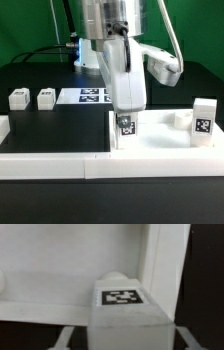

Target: Assemble square table

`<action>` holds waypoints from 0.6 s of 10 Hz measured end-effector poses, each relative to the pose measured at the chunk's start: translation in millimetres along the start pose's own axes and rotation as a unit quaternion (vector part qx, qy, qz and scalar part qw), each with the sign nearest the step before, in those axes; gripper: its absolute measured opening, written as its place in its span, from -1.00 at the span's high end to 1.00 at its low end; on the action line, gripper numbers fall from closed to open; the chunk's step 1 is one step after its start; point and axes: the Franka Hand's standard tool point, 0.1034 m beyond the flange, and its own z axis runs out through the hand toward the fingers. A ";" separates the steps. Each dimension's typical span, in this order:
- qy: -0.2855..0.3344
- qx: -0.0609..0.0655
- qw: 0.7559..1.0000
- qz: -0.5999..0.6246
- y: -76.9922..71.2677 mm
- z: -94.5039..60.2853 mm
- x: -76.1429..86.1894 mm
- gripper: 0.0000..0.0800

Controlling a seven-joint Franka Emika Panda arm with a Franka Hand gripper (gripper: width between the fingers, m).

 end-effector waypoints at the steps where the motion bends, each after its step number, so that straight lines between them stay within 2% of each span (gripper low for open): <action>1: 0.000 0.000 1.000 -0.011 0.0 0.0 0.1 0.00; 2: 0.008 0.004 0.997 -0.074 -1.0 0.0 0.0 -0.35; 3: 0.020 0.017 0.980 -0.198 -0.1 1.4 -3.4 -0.54; 5: 0.017 0.014 0.951 -0.310 7.6 4.3 -9.5 -0.61; 6: 0.019 0.013 0.946 -0.325 7.7 4.8 -7.7 -0.62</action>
Offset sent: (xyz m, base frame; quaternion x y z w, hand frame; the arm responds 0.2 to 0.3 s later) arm -0.0188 0.0279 -0.0046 0.0398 -0.0290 -0.3840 0.9220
